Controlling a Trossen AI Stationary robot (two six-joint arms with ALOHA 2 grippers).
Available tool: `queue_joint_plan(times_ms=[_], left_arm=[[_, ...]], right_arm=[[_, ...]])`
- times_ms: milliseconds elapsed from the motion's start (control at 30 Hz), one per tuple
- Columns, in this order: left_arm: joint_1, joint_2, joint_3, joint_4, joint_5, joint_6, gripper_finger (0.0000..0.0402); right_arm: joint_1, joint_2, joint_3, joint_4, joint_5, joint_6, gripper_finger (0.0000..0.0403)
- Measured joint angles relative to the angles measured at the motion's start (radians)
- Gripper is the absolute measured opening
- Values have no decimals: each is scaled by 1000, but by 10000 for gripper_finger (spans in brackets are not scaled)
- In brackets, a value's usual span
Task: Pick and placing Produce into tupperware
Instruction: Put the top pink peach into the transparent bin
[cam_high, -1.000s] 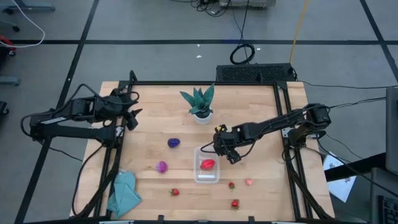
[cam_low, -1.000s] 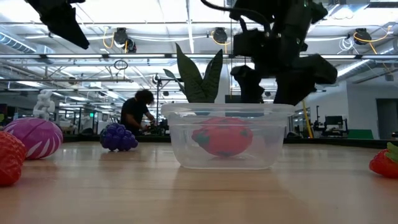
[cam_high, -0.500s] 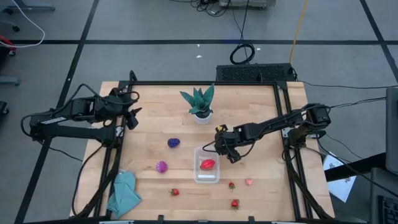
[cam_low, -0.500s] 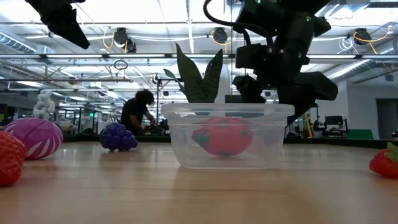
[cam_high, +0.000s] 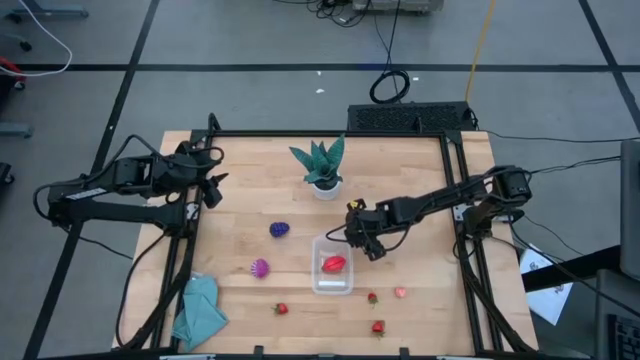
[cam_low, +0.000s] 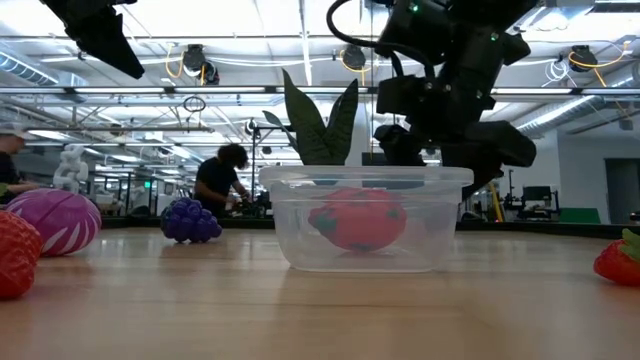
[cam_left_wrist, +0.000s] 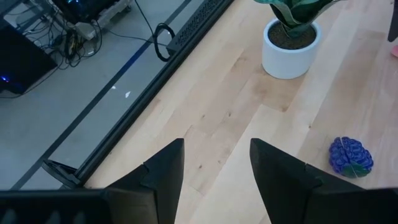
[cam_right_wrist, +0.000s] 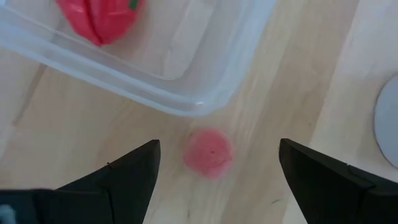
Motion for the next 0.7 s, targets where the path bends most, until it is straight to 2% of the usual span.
queue_joint_plan(times_ms=[700], left_arm=[[0,0,0,0,0,3,186]], right_arm=[[-15,5,-61,66,-2,22,318]])
